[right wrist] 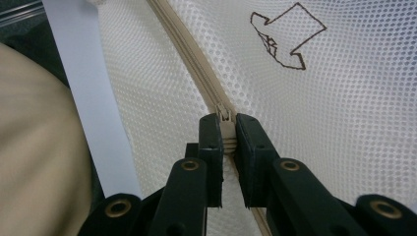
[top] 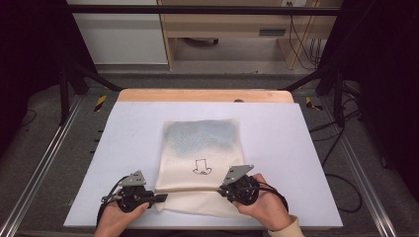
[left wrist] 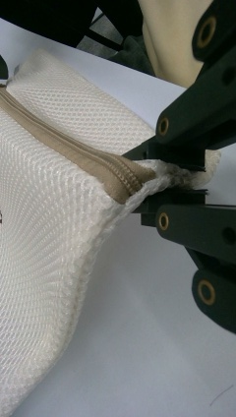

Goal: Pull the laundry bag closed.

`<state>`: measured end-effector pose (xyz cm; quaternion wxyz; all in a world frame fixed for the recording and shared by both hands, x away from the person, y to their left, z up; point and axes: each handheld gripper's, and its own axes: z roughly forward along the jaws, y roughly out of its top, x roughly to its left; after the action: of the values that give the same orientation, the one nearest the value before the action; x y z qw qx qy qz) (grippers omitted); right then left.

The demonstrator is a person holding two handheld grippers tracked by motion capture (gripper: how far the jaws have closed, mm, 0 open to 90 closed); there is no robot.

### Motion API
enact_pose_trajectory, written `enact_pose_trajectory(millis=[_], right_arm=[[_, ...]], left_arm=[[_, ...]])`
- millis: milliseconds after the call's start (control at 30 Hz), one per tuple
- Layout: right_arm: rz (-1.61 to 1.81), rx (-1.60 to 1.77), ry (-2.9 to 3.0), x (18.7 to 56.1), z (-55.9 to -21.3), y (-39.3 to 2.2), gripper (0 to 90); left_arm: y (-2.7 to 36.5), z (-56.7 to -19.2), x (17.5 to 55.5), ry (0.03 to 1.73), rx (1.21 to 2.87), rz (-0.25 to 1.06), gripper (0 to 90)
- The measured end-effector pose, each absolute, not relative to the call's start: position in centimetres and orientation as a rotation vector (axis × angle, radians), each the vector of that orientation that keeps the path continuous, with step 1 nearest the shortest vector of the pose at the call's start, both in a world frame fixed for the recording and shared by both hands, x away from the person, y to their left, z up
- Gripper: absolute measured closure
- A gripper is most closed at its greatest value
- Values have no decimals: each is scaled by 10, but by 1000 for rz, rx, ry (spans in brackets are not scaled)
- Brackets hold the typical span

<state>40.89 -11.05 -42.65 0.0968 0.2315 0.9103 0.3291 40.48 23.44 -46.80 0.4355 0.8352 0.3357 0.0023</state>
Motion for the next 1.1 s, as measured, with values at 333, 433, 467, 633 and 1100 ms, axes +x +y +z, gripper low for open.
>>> enact_pose_trajectory(millis=[333, 433, 467, 633, 1100], right_arm=[[981, 717, 2678, 408, -427, -121, 822], [977, 723, 2679, 408, -427, -121, 822], [978, 722, 2680, 408, -427, -121, 822], [991, 723, 2681, 407, -428, -121, 822], [985, 713, 2686, 407, -428, -122, 822]], left_arm=[[235, -468, 405, 841, 2076, 10, 826], [235, -468, 405, 838, 2077, 11, 825], [235, -467, 405, 837, 2077, 11, 826], [236, -467, 405, 838, 2077, 14, 825], [236, -467, 405, 837, 2076, 11, 826]])
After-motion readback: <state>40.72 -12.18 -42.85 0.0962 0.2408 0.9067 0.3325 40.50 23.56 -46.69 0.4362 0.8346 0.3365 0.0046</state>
